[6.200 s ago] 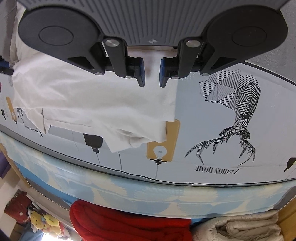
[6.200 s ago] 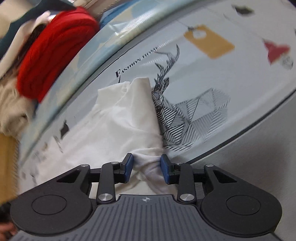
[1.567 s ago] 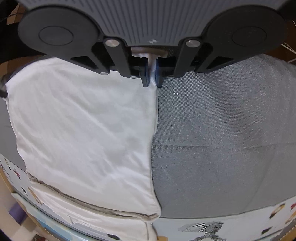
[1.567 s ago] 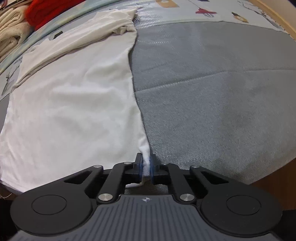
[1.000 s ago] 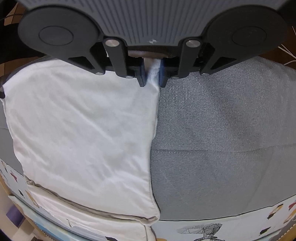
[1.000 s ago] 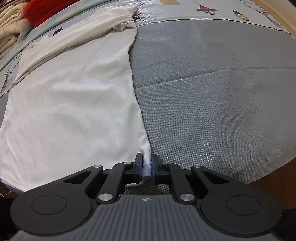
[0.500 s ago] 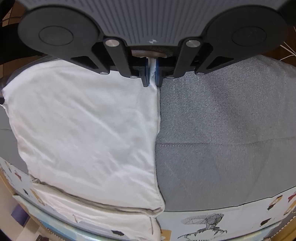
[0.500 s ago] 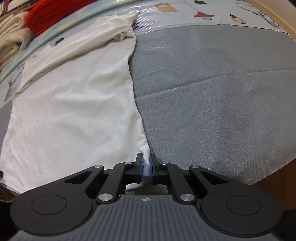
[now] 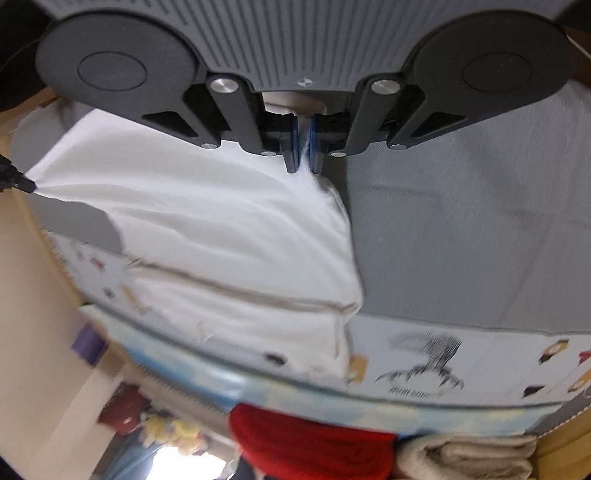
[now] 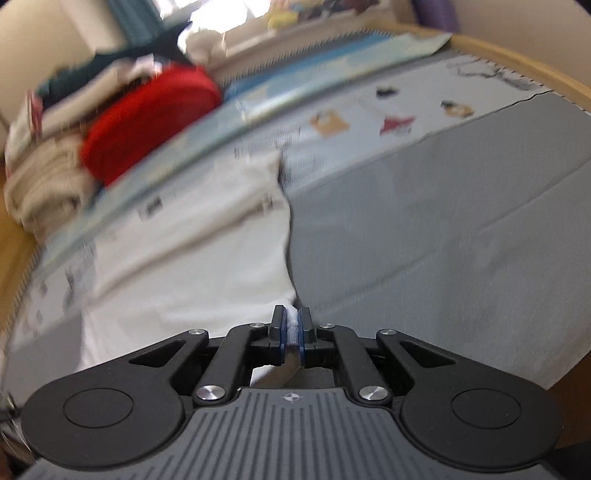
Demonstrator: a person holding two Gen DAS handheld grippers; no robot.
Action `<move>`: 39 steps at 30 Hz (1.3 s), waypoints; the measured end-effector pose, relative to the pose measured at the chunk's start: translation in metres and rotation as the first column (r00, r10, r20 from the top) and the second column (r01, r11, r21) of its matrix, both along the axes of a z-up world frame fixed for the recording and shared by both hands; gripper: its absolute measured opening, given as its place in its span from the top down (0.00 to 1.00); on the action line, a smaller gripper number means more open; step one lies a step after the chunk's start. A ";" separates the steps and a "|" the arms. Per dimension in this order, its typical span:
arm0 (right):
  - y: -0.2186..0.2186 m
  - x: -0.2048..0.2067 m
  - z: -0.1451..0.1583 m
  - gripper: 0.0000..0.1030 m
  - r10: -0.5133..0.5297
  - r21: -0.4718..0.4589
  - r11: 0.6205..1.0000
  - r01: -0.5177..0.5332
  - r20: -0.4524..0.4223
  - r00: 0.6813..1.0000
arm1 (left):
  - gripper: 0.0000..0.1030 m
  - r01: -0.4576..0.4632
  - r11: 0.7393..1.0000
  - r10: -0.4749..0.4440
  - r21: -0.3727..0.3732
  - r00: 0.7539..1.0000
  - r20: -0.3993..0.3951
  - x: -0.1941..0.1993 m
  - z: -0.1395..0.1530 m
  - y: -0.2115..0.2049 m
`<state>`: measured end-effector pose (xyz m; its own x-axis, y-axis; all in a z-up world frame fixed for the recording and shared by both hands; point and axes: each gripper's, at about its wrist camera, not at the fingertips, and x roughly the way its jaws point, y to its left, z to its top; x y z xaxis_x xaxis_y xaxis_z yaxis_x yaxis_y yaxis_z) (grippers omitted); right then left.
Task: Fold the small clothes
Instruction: 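Lift the hem with both tools and fold it over toward the collar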
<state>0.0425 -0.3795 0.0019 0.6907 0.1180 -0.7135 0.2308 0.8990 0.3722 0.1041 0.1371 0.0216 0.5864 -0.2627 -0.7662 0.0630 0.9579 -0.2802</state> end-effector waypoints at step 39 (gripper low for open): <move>-0.038 0.183 -0.013 0.95 0.069 -0.020 0.997 -0.076 -0.235 0.970 | 0.95 0.037 0.994 -0.013 0.102 0.974 -0.224 0.197 -0.010 -0.004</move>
